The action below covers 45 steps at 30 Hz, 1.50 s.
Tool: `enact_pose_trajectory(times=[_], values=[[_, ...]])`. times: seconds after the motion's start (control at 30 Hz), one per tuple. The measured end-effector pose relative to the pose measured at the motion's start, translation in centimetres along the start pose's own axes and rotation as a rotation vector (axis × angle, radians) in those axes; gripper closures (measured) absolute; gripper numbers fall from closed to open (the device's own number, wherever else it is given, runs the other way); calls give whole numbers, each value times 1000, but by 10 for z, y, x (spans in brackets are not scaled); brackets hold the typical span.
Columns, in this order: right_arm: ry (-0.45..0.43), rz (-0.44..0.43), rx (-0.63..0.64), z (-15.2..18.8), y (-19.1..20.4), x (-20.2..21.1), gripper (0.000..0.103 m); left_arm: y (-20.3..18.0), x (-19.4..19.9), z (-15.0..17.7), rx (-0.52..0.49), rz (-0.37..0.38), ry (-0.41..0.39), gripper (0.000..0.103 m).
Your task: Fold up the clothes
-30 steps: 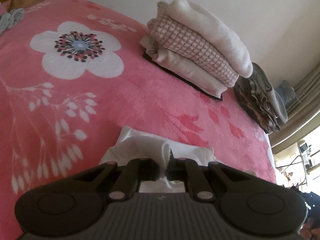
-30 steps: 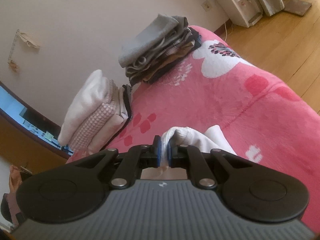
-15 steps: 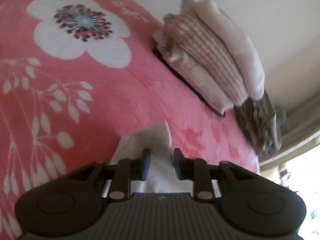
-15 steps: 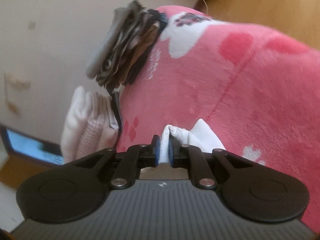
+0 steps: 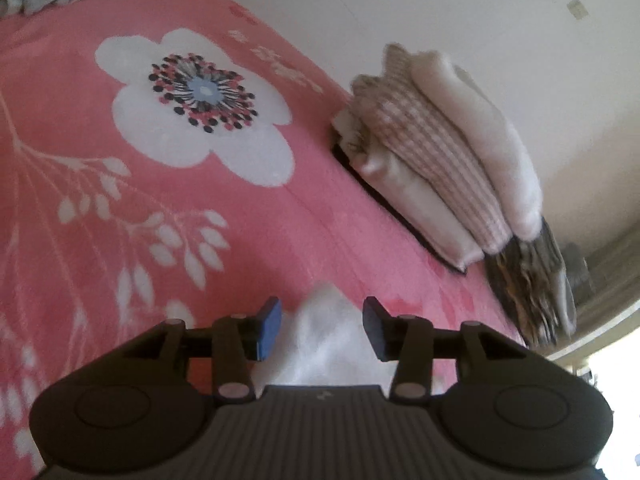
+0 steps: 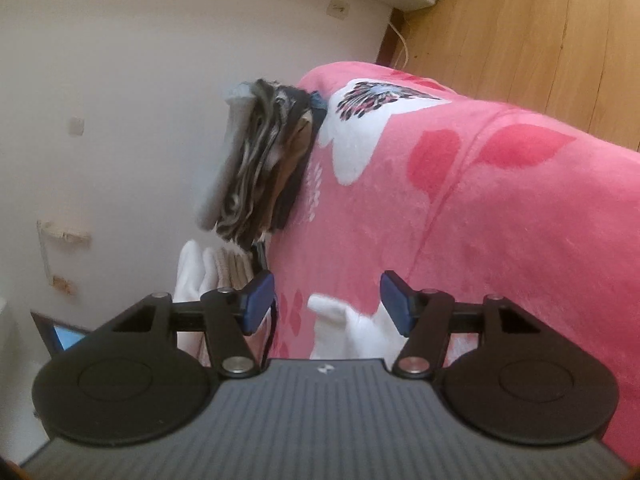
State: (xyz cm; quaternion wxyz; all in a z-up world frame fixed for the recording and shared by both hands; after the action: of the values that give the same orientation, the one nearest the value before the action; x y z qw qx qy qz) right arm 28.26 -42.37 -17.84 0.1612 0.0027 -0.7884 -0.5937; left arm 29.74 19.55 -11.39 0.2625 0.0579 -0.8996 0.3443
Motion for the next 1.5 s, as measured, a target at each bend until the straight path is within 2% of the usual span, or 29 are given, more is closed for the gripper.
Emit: enact_pose_trajectory(times=[0.13,0.27,0.33,0.4,0.47,0.53,0.6,0.73,0.83,0.93,1.0,1.03,1.1,1.13,1.17,1.27,1.37,1.5], values=[[76,-78,54,25,14,45,44,-2,53,17,-99,38,63,51],[159,-124,69,59,13,123,44,11,119,43,-134,78,157,47],[195,-97,29,72,-3,156,44,18,146,60,-139,105,193,46],[218,-20,20,86,-21,178,44,27,168,79,-139,124,231,41],[234,56,9,98,-39,190,44,37,167,99,-126,98,266,41],[213,99,-14,103,-52,194,44,48,161,116,-118,51,288,41],[175,127,-16,102,-56,189,46,53,151,123,-132,-7,265,42],[115,152,28,99,-49,171,46,63,137,123,-43,1,201,42],[70,166,17,97,-51,159,48,67,133,124,-17,14,155,42],[35,167,-3,96,-57,149,51,66,131,125,-14,7,117,48],[14,164,-17,94,-58,142,55,64,128,124,-14,-7,90,62],[10,172,-11,93,-59,140,59,64,127,123,-12,-23,78,65],[3,190,3,92,-60,134,71,63,124,122,-13,-55,67,87],[0,200,10,91,-60,132,80,60,125,121,-24,-70,66,89],[-3,210,15,91,-58,131,84,54,128,120,-39,-83,61,94],[-15,224,69,90,-46,137,89,38,149,114,-85,-92,24,99],[-26,191,116,89,-30,157,91,34,182,100,-74,-65,5,99],[26,173,133,92,-19,203,92,43,243,97,-162,-34,93,99]])
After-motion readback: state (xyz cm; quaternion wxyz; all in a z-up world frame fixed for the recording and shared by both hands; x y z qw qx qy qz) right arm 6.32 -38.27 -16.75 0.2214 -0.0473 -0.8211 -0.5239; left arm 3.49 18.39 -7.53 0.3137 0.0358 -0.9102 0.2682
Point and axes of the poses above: each gripper's, at about its wrist camera, not at the fingertips, and x roughly against the way its jaws point, y to its left, z to its underside, the point moved 3 cm from there along -x, roughly the way its jaws point, and after that the axes turned 13 degrees about -y, right-handed, at the moved point
